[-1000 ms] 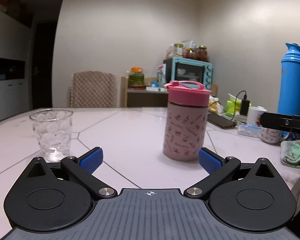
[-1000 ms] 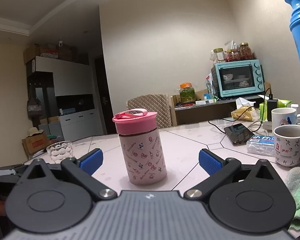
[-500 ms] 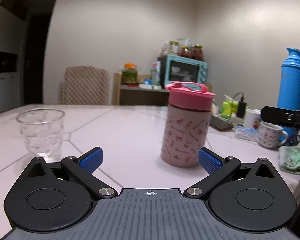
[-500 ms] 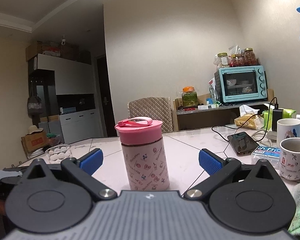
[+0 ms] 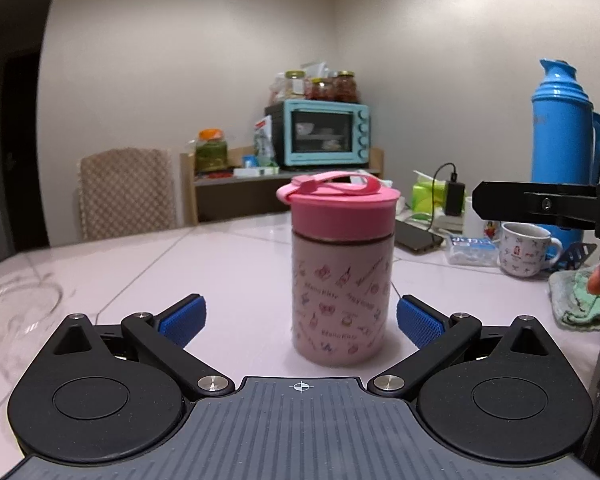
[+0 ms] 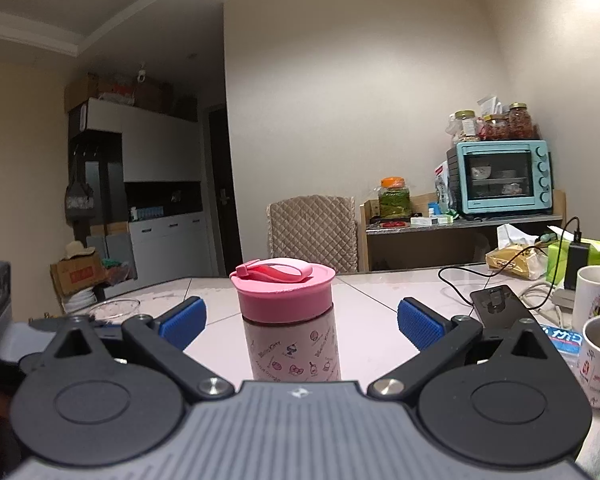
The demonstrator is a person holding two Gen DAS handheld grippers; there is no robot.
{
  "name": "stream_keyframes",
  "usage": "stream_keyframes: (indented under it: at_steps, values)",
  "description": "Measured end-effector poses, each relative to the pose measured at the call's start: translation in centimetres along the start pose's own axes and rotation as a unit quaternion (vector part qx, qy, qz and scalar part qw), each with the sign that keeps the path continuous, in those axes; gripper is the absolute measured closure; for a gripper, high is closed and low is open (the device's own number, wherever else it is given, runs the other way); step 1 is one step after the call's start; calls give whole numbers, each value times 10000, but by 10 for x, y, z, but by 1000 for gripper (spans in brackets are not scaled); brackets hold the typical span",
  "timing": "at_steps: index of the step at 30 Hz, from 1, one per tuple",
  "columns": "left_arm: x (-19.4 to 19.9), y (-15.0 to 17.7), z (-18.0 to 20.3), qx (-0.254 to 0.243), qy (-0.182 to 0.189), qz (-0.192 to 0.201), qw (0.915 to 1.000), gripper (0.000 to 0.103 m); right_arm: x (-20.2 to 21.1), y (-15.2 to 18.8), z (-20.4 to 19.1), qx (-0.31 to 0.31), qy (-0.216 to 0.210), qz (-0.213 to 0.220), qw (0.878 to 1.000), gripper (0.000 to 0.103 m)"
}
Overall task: Unscrew bottle cap and pour
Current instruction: 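Close the left gripper around the pink bottle body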
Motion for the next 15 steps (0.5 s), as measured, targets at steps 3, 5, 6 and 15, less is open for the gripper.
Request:
stream_keyframes:
  at_steps: [3, 5, 6, 15]
  values:
    - [-15, -3, 4, -95, 192, -49, 9998, 0, -3, -6, 3, 58, -10, 35, 10000, 0]
    - [-25, -3, 6, -155, 319, -119, 9993, 0, -5, -9, 6, 63, 1, 61, 10000, 0]
    - [-30, -3, 7, -186, 382, -154, 9990, 0, -5, -9, 7, 64, 4, 63, 10000, 0]
    - [-72, 0, 3, -242, 729, -417, 9962, 0, -17, -12, 17, 63, 5, -16, 10000, 0]
Point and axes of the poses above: each gripper's, at about its wrist camera, not at the fingertips, and x roughly against the way its jaws point, z to its right, y to its underside, the point moved 7 cm from there along -x, roughly the way its jaws point, and after that the axes turned 4 degrees about z, right-handed, at the moved point
